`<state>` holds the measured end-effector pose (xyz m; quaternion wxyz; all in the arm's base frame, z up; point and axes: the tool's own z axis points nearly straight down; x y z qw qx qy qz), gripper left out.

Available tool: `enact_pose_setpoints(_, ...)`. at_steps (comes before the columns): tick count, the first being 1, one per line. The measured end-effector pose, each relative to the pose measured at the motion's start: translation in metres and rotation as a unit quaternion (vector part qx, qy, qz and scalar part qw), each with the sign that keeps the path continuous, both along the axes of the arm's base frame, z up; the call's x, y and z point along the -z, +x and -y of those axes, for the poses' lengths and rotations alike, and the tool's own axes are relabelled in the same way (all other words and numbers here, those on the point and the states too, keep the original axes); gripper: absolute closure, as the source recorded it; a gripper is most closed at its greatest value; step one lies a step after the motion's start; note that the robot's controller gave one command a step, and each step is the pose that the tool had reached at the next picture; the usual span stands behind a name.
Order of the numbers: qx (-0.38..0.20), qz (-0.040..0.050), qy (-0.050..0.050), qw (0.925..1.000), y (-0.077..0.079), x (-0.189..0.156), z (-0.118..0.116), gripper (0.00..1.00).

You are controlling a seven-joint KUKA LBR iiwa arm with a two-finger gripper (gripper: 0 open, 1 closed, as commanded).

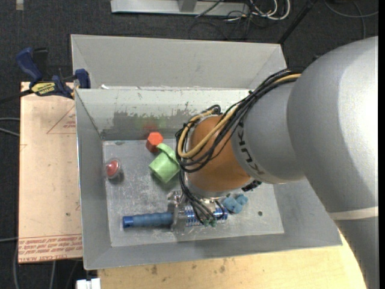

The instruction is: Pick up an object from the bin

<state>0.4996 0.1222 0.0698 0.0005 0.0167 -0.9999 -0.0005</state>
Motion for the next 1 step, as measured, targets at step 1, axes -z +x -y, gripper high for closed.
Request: enact_pose_setpoints(1, 0.000, 0.0036, 0.001, 1.0000, 0.0016, -0.0685, -0.0008, 1.00)
